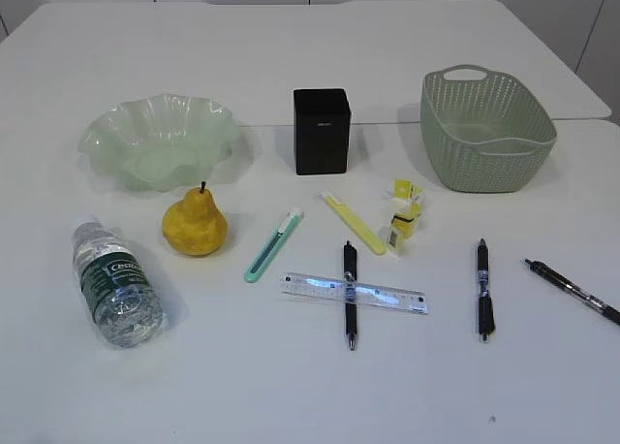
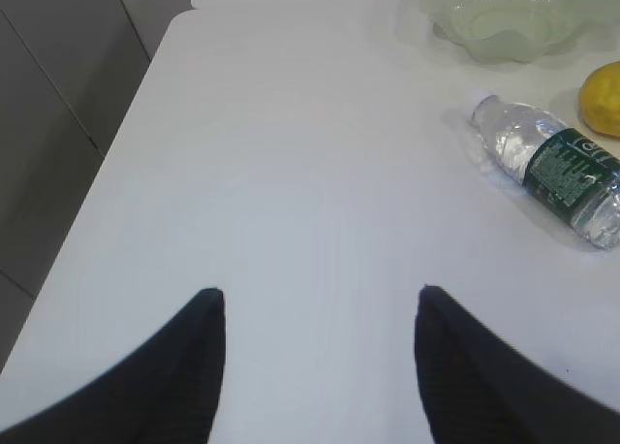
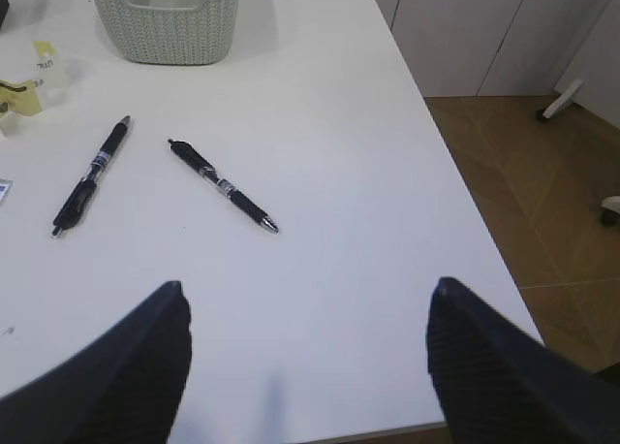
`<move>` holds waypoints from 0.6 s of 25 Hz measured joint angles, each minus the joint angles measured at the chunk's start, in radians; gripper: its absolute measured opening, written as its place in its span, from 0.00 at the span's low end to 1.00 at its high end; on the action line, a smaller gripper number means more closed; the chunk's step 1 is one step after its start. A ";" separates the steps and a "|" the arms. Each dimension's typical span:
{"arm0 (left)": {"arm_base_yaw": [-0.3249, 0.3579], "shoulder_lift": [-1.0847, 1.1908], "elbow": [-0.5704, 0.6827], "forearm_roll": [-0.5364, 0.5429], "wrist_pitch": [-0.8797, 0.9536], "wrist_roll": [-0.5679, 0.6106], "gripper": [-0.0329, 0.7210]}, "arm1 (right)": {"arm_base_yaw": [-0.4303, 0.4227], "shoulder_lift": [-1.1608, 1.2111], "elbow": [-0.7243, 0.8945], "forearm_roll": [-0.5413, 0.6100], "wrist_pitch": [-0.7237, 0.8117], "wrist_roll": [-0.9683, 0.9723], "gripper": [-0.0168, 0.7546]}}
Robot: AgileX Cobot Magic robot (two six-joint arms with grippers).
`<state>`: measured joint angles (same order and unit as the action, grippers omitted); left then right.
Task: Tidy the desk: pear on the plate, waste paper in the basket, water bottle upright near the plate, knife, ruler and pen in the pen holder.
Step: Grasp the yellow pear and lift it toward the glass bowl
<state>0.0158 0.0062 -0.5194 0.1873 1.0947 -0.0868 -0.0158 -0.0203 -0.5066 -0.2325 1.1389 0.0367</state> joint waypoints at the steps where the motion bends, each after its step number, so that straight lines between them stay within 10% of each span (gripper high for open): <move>1: 0.000 0.000 0.000 0.000 0.000 0.000 0.62 | 0.000 0.000 0.000 0.000 0.000 0.000 0.75; 15: 0.000 0.000 0.000 0.000 0.000 0.000 0.61 | 0.000 0.000 0.000 0.000 0.000 0.002 0.75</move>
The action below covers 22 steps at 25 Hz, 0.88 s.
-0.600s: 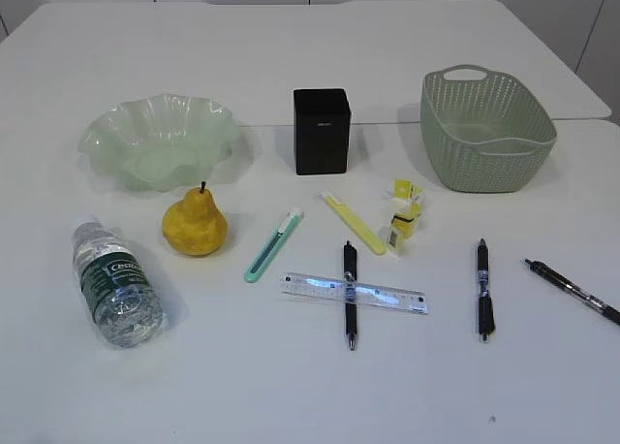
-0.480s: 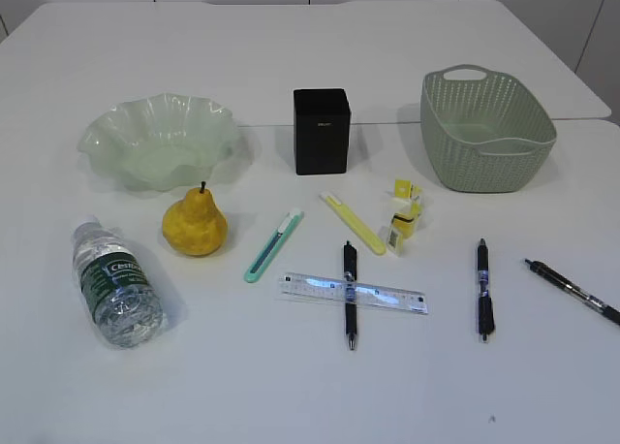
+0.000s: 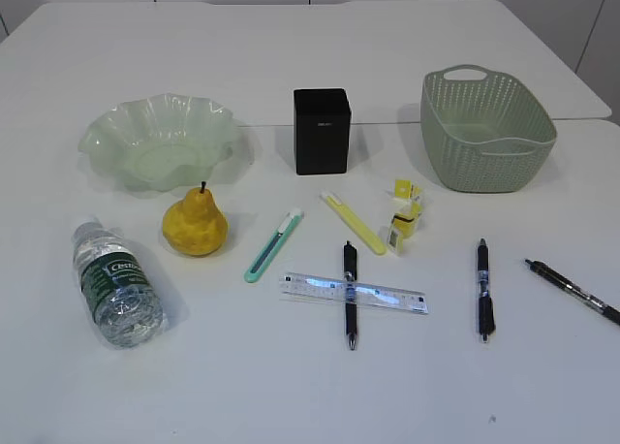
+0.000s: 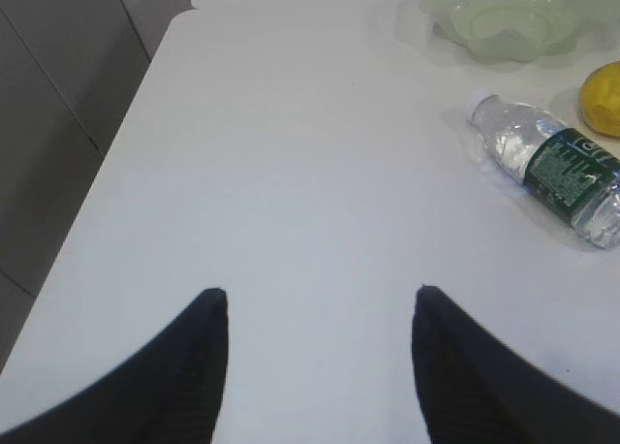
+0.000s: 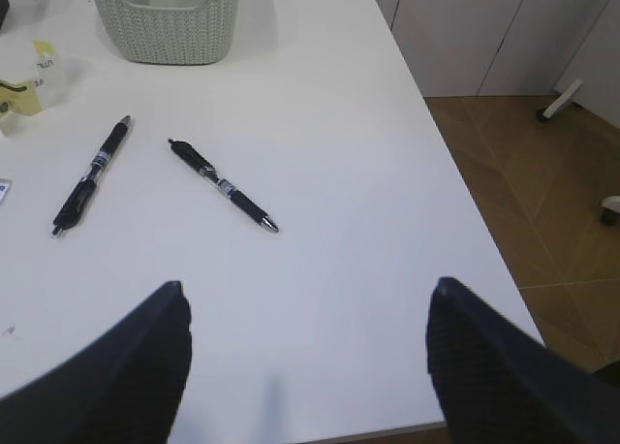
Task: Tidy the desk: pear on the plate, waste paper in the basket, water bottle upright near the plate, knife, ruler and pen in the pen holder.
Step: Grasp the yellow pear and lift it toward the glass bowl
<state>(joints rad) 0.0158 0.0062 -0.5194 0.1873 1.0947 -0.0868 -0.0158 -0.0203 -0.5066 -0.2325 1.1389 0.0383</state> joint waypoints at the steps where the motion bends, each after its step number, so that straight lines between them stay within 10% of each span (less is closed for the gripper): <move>1: 0.000 0.000 0.000 0.000 0.000 0.000 0.61 | 0.000 0.000 0.000 0.000 0.000 0.000 0.75; 22: 0.000 0.000 0.000 0.000 0.000 0.000 0.59 | 0.000 0.000 0.000 0.000 0.000 0.000 0.74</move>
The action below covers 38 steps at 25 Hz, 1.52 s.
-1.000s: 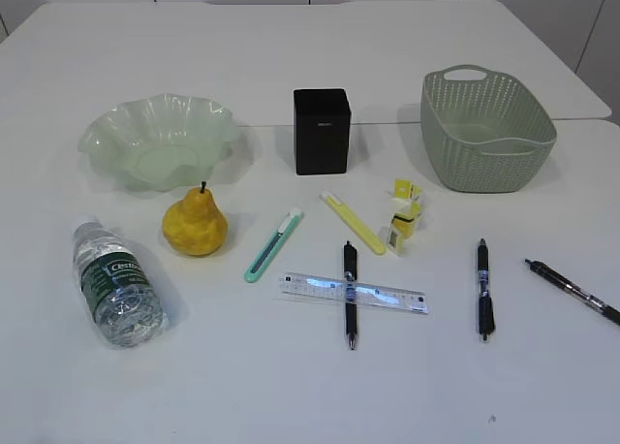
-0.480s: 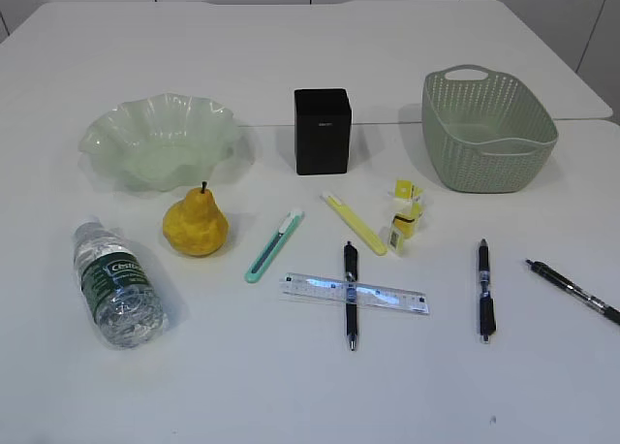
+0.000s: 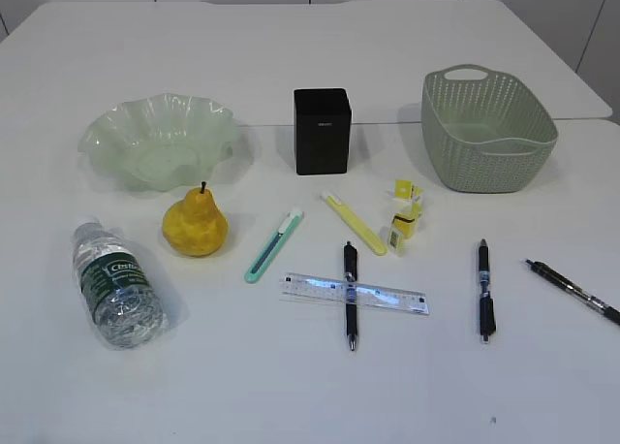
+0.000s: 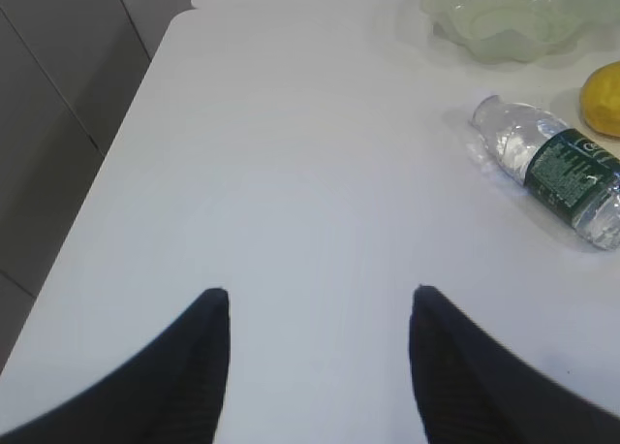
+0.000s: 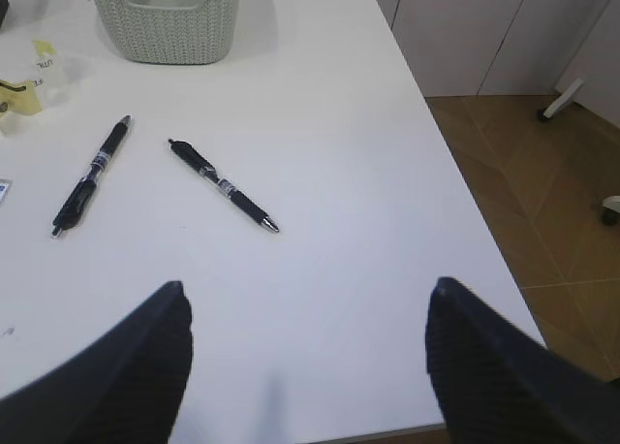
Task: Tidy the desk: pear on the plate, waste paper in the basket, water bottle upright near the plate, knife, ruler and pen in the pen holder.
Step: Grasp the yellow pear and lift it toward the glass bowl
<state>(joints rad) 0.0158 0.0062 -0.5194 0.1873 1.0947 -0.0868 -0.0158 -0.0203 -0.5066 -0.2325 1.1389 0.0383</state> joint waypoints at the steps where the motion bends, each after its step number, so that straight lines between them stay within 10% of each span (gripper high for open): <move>1: 0.000 0.000 0.000 0.000 0.000 0.000 0.59 | 0.000 0.000 0.000 0.000 0.000 0.000 0.74; 14: 0.000 0.392 -0.069 -0.046 -0.349 0.000 0.59 | 0.005 0.112 -0.019 0.010 -0.140 0.000 0.74; 23: -0.159 0.606 -0.130 0.013 -0.430 0.000 0.59 | 0.005 0.346 -0.061 0.189 -0.257 0.024 0.74; 38: -0.412 1.307 -0.731 -0.011 -0.199 -0.048 0.59 | 0.005 0.771 -0.256 0.273 -0.202 -0.049 0.74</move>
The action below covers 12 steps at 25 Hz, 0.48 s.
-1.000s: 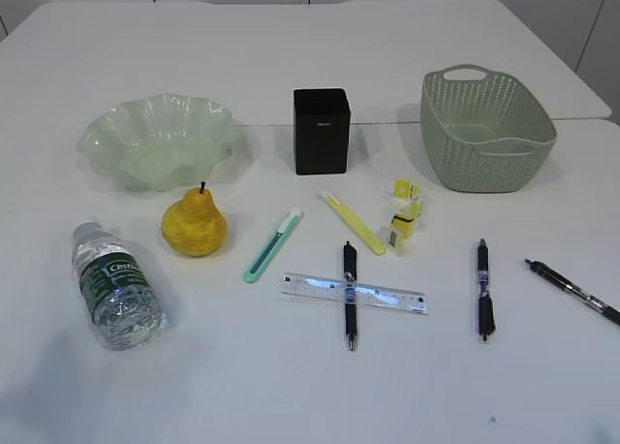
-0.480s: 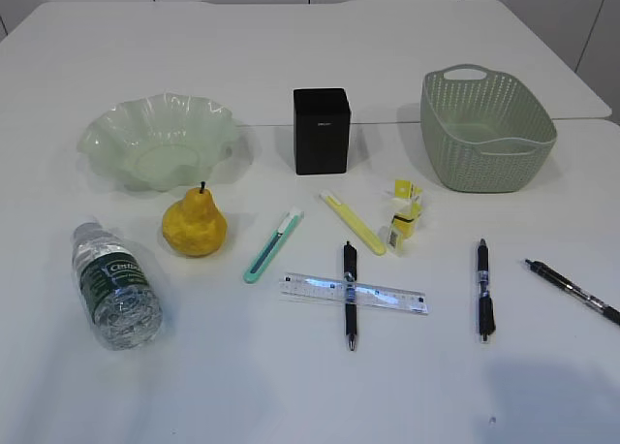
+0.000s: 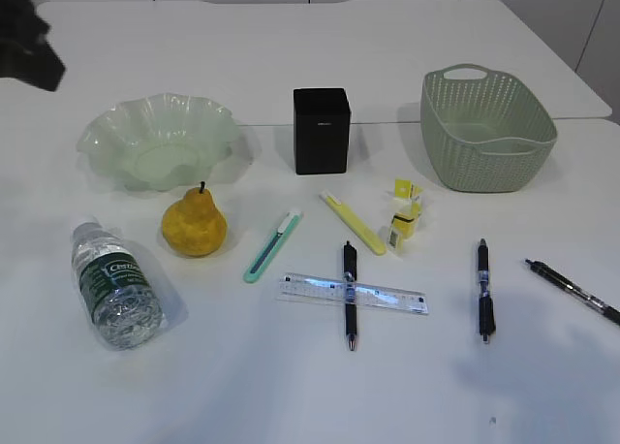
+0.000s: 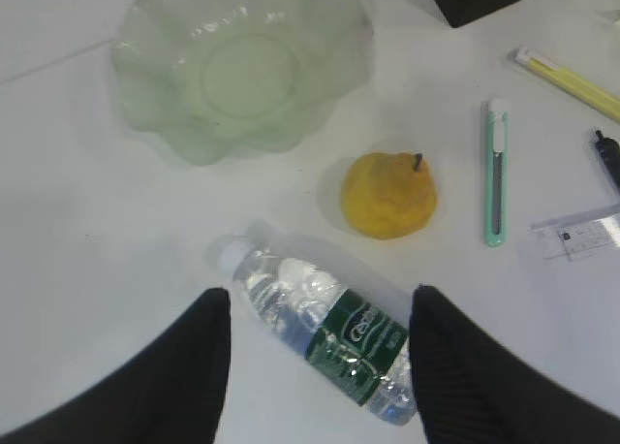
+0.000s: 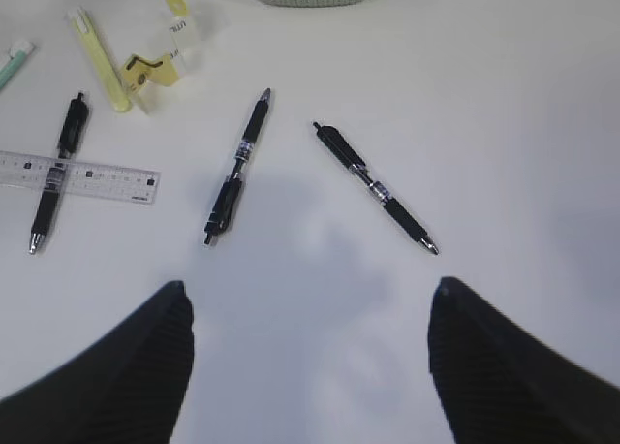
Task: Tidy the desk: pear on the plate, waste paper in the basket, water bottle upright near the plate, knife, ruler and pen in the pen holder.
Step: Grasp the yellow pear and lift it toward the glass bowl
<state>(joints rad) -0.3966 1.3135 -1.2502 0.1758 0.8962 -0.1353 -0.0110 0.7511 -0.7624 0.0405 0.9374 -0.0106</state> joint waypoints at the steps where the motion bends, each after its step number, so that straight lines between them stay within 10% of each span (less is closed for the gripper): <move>1: -0.002 0.052 -0.044 -0.023 0.021 0.000 0.59 | 0.000 0.020 -0.009 0.000 0.002 -0.002 0.74; 12: -0.002 0.491 -0.385 -0.169 0.180 -0.004 0.68 | 0.000 0.084 -0.022 0.009 0.020 -0.006 0.74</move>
<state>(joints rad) -0.3981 1.8042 -1.6347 0.0066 1.0760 -0.1396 -0.0110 0.8346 -0.7844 0.0494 0.9570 -0.0166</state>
